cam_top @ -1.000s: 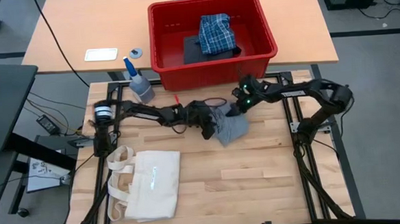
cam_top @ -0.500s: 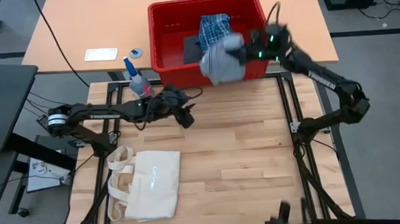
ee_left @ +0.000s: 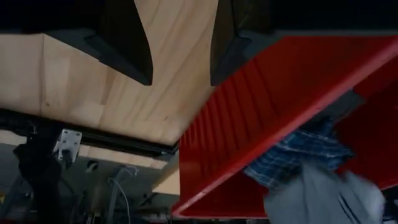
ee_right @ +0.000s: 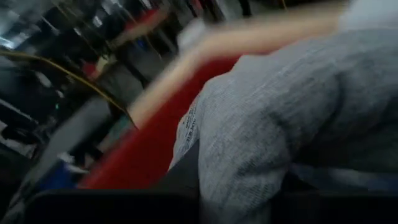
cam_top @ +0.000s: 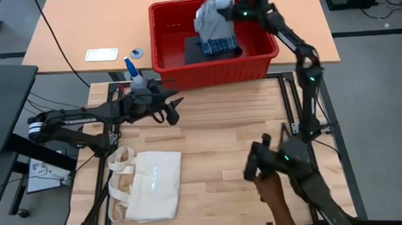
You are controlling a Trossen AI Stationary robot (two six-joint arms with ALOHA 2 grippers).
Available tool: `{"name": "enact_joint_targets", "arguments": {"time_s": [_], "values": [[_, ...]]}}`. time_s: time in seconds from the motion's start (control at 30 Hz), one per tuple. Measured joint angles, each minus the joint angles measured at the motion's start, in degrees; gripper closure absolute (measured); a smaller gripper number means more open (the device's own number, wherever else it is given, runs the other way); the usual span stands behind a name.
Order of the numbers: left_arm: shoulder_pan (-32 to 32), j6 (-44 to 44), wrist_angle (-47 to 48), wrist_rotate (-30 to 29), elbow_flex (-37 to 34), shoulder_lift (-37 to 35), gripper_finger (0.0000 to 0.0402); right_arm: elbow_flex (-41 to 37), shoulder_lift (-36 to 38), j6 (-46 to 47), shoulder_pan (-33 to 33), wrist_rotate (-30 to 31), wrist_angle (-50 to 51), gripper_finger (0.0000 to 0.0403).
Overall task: Fold laundry
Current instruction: Put the folded gray shirt into the red bin, then return to Home Position
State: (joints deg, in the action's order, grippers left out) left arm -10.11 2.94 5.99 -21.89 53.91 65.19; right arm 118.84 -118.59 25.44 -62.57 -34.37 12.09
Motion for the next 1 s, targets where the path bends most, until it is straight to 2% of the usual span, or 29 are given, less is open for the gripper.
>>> {"name": "enact_joint_targets", "arguments": {"time_s": [0.07, 0.17, 0.27, 0.33, 0.4, 0.5, 0.67, 0.77, 0.9, 1.0], "values": [[0.0, 1.0, 0.7, -0.1, 0.0, -1.1, 0.0237, 2.9, -5.4, 0.2, -1.1, -2.1, 3.5, 0.0319], [0.1, 3.6, 4.2, -0.2, 0.0, -2.8, 0.0237, 5.9, -11.9, 2.9, -2.7, -9.3, 8.1, 0.0261], [0.4, 5.8, 6.5, -0.2, 0.0, -3.7, 0.0237, 8.0, -15.2, 8.2, -3.5, -17.3, 8.0, 0.0191], [0.8, 6.0, 8.2, -0.2, 0.0, -3.9, 0.0237, 8.8, -16.2, 11.5, -3.7, -19.5, 8.3, 0.0149], [1.0, 6.0, 9.5, -0.2, 0.0, -3.9, 0.0237, 8.9, -16.1, 13.6, -4.0, -17.5, 10.0, 0.0116], [1.0, 6.1, 10.1, -0.2, 0.0, -3.9, 0.0237, 8.8, -13.0, 10.4, -4.3, -9.8, 13.9, 0.009], [1.0, 8.1, 9.3, -0.2, 0.0, -4.1, 0.0237, 9.0, -6.9, 0.9, -5.2, 0.8, 19.1, 0.0088], [1.0, 11.0, 8.5, -0.3, 0.0, -5.0, 0.0237, 8.9, -3.8, 0.0, -5.8, 6.4, 22.0, 0.0091], [1.9, 13.3, 11.3, -1.4, 0.0, -8.9, 0.0237, 8.9, 2.3, -2.2, -7.5, 6.2, 28.4, 0.0093], [4.6, 13.3, 15.1, -8.0, 0.0, -14.2, 0.0237, 8.9, 6.2, -11.2, -9.0, 6.4, 37.2, 0.0093]]}}
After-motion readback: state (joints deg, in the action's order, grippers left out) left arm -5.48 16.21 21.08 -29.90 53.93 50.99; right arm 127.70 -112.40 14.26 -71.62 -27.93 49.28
